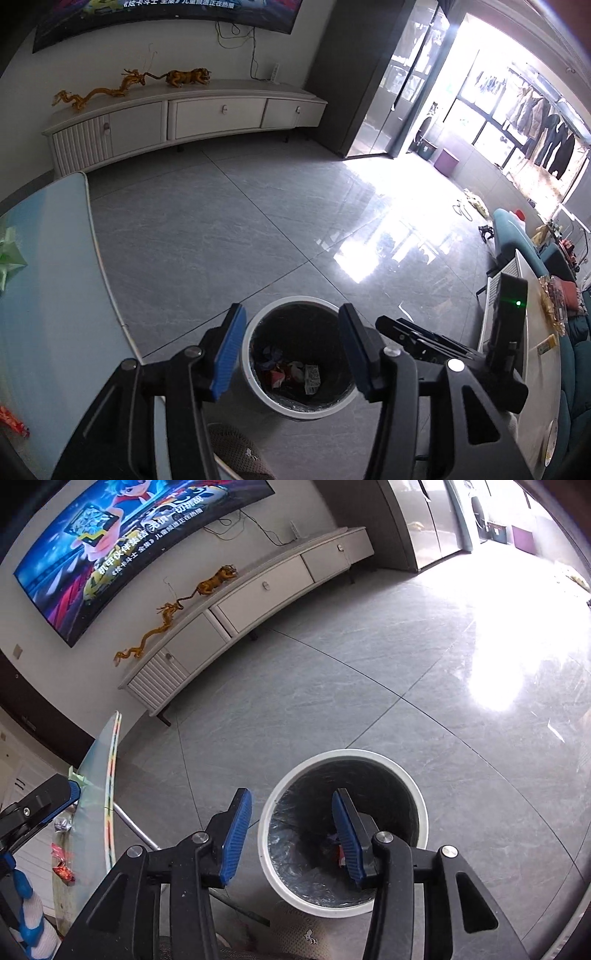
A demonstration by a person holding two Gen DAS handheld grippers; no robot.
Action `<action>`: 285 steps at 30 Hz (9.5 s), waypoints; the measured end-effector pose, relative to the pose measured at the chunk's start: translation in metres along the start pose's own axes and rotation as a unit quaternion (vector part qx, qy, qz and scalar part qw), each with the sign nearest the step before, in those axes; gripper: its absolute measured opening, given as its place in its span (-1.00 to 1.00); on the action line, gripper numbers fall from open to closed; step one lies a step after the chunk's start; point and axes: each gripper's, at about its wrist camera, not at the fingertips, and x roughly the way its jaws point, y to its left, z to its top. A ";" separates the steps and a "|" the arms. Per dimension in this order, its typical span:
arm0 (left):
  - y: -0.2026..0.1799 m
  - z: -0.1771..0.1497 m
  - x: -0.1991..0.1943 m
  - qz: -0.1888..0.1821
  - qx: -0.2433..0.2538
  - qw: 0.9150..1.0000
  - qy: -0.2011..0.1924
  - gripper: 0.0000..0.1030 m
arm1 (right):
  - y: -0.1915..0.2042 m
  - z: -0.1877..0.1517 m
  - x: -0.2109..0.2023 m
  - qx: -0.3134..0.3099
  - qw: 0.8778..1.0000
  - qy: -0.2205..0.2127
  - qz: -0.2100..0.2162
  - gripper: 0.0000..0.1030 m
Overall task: Collect trash
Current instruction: 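Move both open tools back to the wrappers on the table, then grasp the red carton with the left tool while the right tool grasps the red-white wrapper, then carry the red carton and red-white wrapper over the white bin with both tools, then open the right tool to drop the red-white wrapper into the bin, then open the left tool to drop the red carton into the bin, then move both open tools back to the remaining wrappers on the table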
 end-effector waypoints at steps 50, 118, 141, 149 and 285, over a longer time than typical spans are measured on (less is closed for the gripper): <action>0.297 -0.115 -0.310 0.271 -0.275 0.902 -0.193 -0.03 | 0.333 -0.081 -0.024 -0.339 0.919 0.006 0.200 0.01; 0.264 -0.108 -0.243 0.227 -0.268 0.926 -0.136 -0.52 | 0.330 -0.108 -0.010 -0.364 0.904 0.010 0.224 -0.88; 0.150 -0.051 -0.204 0.147 -0.155 0.969 -0.128 -0.52 | 0.204 -0.041 -0.057 -0.216 0.959 -0.083 0.161 -0.88; 0.100 -0.032 -0.135 0.116 -0.091 0.986 -0.075 -0.52 | 0.140 -0.023 -0.044 -0.135 0.981 -0.077 0.117 -0.88; 0.277 -0.132 -0.310 0.343 -0.254 0.876 -0.224 0.18 | 0.385 -0.084 -0.035 -0.299 0.942 -0.081 0.129 -0.01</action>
